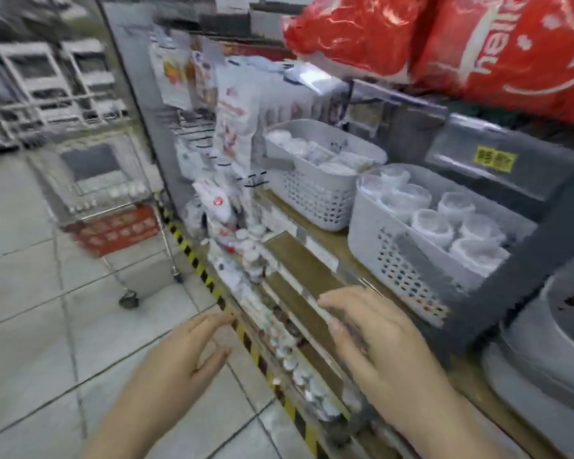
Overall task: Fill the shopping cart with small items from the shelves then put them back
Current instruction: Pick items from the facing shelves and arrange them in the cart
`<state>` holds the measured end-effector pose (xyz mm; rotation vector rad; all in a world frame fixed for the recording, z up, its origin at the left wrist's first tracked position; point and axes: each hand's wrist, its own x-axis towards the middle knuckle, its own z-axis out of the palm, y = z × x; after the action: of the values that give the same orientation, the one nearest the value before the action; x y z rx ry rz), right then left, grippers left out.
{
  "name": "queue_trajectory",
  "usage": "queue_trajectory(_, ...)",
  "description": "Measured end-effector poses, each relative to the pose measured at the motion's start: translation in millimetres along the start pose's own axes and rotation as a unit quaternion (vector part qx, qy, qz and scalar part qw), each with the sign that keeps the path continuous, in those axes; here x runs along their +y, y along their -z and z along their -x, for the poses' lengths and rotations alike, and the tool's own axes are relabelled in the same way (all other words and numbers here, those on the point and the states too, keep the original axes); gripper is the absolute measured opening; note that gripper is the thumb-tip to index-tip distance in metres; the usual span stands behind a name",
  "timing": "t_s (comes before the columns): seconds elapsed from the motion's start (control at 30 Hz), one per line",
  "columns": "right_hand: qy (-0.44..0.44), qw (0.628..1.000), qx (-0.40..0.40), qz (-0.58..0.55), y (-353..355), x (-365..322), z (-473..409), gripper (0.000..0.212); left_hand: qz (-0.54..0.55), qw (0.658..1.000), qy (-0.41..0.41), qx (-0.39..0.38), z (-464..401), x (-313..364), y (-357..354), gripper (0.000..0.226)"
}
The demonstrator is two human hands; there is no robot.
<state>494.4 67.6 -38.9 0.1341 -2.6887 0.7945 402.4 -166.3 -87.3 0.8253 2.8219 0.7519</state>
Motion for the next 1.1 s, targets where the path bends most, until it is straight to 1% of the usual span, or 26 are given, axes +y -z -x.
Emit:
queue_trajectory(0.1, 0.042, 0.997, -0.058, -0.025, -60, -26, -49, 0.025, 0.021, 0.989, 0.144, 0.038, 35, -71, 19, 0.033)
queue_trajectory(0.17, 0.067, 0.99, -0.114, -0.044, -99, -45, -78, 0.027, 0.036, 0.974, 0.212, 0.076, 60, -108, 31, 0.035)
queue_trajectory(0.27, 0.086, 0.976, -0.188, -0.061, -152, -71, -111, 0.028, 0.054, 0.949, 0.295, 0.096, 91, -157, 47, 0.033)
queue_trajectory(0.37, 0.081, 0.962, -0.25, -0.073, -200, -91, -137, 0.029, 0.092, 0.924, 0.353, 0.112, 115, -197, 62, 0.028)
queue_trajectory(0.4, 0.078, 0.958, -0.266, -0.073, -215, -94, -144, 0.029, 0.106, 0.917, 0.367, 0.12, 120, -209, 67, 0.029)
queue_trajectory(0.43, 0.074, 0.955, -0.279, -0.073, -228, -97, -152, 0.03, 0.116, 0.91, 0.378, 0.129, 123, -220, 72, 0.032)
queue_trajectory(0.5, 0.059, 0.947, -0.306, -0.081, -252, -99, -167, 0.03, 0.124, 0.899, 0.396, 0.139, 122, -241, 80, 0.028)
queue_trajectory(0.57, 0.047, 0.942, -0.321, -0.086, -271, -97, -181, 0.028, 0.122, 0.898, 0.395, 0.146, 111, -260, 86, 0.024)
queue_trajectory(0.63, 0.022, 0.939, -0.331, -0.094, -294, -92, -204, 0.025, 0.118, 0.899, 0.393, 0.15, 90, -284, 95, 0.026)
queue_trajectory(0.7, -0.007, 0.936, -0.335, -0.106, -316, -86, -232, 0.021, 0.12, 0.901, 0.39, 0.147, 61, -307, 107, 0.028)
queue_trajectory(0.8, -0.032, 0.939, -0.326, -0.11, -352, -83, -284, 0.015, 0.131, 0.9, 0.382, 0.164, 13, -349, 128, 0.032)
queue_trajectory(0.87, -0.047, 0.939, -0.321, -0.116, -373, -87, -323, 0.015, 0.132, 0.899, 0.382, 0.167, -18, -375, 144, 0.034)
queue_trajectory(1.0, -0.043, 0.931, -0.338, -0.132, -415, -109, -401, 0.021, 0.126, 0.893, 0.392, 0.181, -65, -424, 178, 0.033)
queue_trajectory(1.1, -0.01, 0.925, -0.356, -0.13, -453, -133, -454, 0.022, 0.154, 0.875, 0.413, 0.201, -83, -463, 195, 0.029)
